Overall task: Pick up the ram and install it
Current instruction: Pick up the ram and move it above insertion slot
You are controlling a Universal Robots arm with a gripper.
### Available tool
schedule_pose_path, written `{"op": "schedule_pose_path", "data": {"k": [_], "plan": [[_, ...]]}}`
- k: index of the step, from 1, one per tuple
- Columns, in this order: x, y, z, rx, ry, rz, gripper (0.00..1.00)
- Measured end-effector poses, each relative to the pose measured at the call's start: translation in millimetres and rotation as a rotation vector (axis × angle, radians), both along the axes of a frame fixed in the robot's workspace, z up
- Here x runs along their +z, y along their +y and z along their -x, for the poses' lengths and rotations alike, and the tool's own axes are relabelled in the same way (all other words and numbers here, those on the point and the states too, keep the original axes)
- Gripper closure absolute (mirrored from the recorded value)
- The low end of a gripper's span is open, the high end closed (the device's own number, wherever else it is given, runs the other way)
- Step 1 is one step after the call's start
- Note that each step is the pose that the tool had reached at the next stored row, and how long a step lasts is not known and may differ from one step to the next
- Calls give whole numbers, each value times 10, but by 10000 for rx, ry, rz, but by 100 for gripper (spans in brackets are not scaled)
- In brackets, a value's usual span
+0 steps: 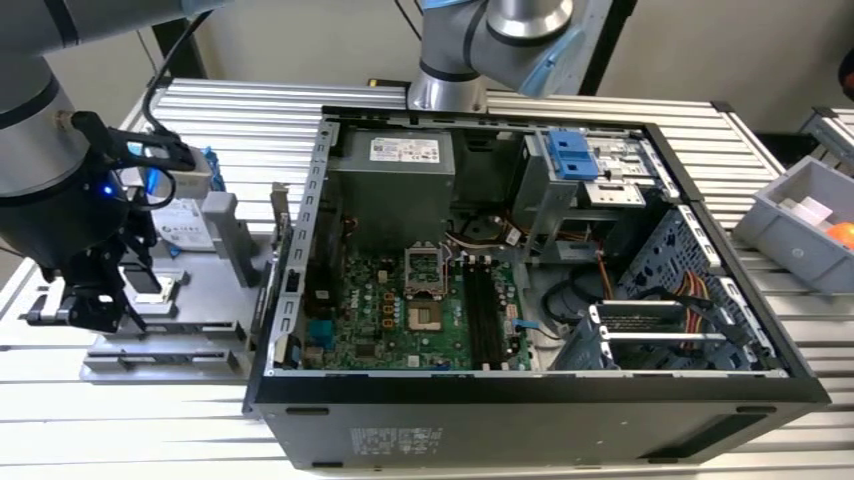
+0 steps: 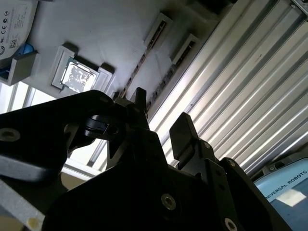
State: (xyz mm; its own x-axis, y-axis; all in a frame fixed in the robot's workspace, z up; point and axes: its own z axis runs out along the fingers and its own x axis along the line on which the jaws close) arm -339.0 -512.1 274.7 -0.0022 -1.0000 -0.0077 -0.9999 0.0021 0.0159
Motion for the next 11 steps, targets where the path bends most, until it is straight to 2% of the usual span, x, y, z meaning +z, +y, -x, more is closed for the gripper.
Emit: {"op": "schedule_pose_path", "data": {"k": [11], "plan": [[-94,0,6,0,0,0,0]]}}
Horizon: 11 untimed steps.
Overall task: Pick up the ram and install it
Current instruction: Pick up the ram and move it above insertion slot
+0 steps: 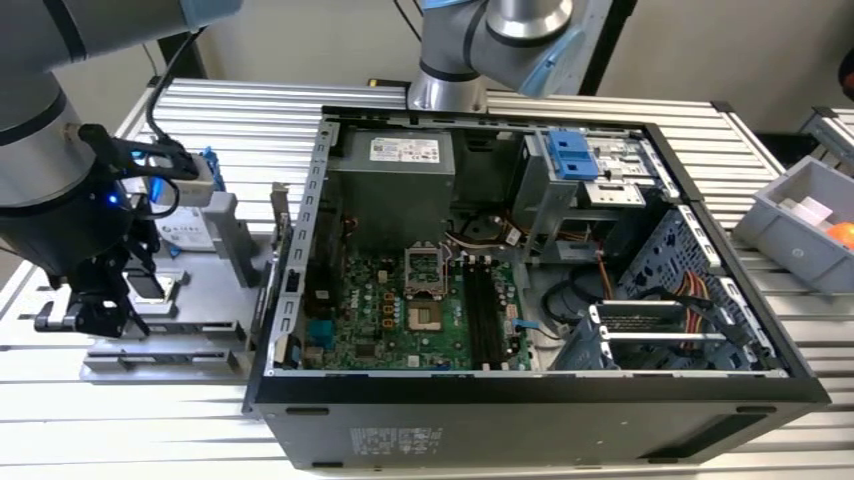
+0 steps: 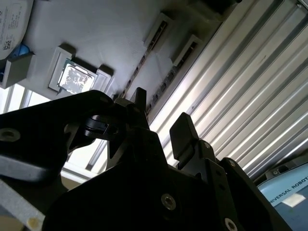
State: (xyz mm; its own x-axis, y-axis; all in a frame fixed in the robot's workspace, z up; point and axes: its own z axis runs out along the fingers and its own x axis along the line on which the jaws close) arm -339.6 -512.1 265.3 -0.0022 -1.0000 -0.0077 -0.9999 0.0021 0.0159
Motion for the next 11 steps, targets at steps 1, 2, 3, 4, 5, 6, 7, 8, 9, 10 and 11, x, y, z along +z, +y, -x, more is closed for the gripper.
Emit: {"op": "schedule_pose_path", "data": {"k": [1,2,3,4,5,6,7,8,9,10,11], "plan": [[-8,0,1,-1,0,0,0],[-16,0,1,-3,0,0,0],[-25,0,3,-9,1,0,0],[-33,0,4,-21,0,0,0],[-42,0,5,-42,0,0,0],[-50,0,7,-70,1,1,0],[-59,0,8,-99,0,0,0],[-101,-1,10,-124,0,2,0],[-110,-2,10,-125,2,4,0],[-117,-4,11,-125,2,4,0],[-125,-6,10,-125,1,4,0]]}}
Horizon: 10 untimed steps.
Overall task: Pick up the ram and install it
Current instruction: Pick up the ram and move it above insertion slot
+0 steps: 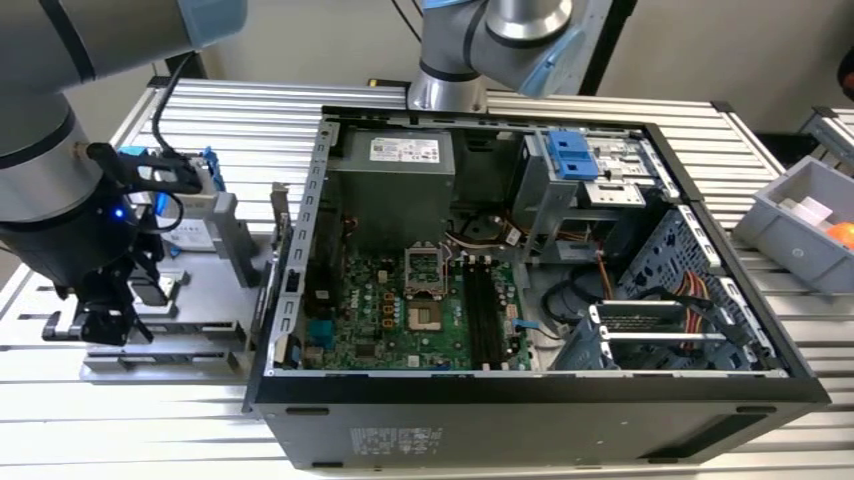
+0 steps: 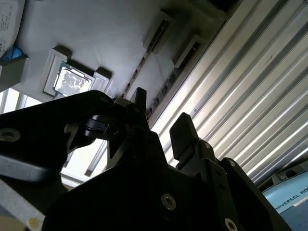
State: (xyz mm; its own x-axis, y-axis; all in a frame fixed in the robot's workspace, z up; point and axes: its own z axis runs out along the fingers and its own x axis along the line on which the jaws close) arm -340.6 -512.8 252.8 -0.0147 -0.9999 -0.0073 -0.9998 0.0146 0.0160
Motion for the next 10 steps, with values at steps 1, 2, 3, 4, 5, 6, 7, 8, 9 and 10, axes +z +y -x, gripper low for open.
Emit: {"op": "schedule_pose_path", "data": {"k": [1,2,3,4,5,6,7,8,9,10], "plan": [[-8,-2,-1,0,-1,-1,0],[-14,-4,0,0,0,-1,0],[-22,-8,0,0,0,-1,0],[-29,-10,0,0,0,-1,0],[-36,-13,0,0,1,-1,0],[-44,-15,-1,0,0,-1,0],[-52,-17,-1,0,0,-2,0],[-60,-19,-1,1,0,-2,0],[-67,-21,0,0,0,-2,0],[-75,-23,0,0,0,-2,0]]}}
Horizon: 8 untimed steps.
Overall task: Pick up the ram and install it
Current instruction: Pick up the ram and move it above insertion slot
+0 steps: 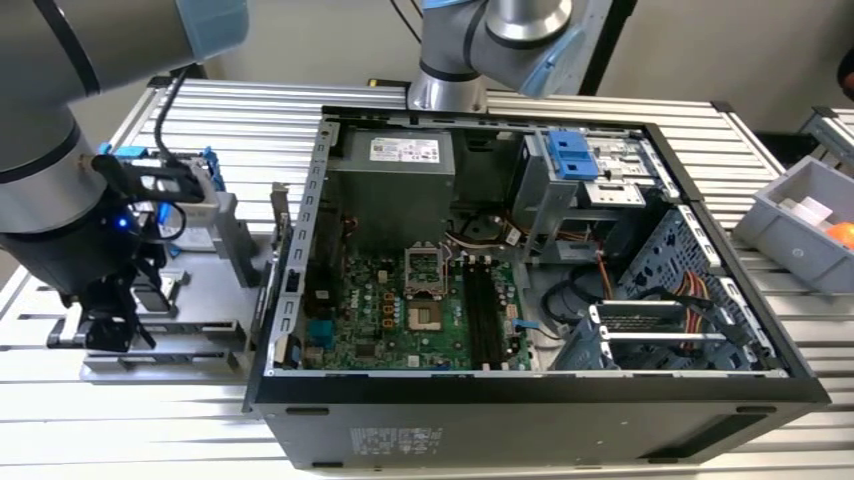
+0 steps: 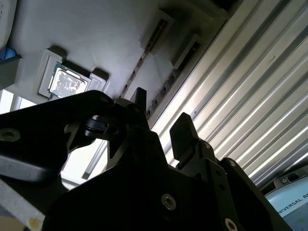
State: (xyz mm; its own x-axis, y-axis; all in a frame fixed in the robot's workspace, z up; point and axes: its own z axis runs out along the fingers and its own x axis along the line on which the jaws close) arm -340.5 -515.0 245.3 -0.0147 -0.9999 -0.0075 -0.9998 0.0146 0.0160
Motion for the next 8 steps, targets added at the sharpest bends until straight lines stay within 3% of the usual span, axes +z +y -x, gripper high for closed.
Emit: {"op": "schedule_pose_path", "data": {"k": [8], "plan": [[-61,-11,0,0,0,0,0]]}}
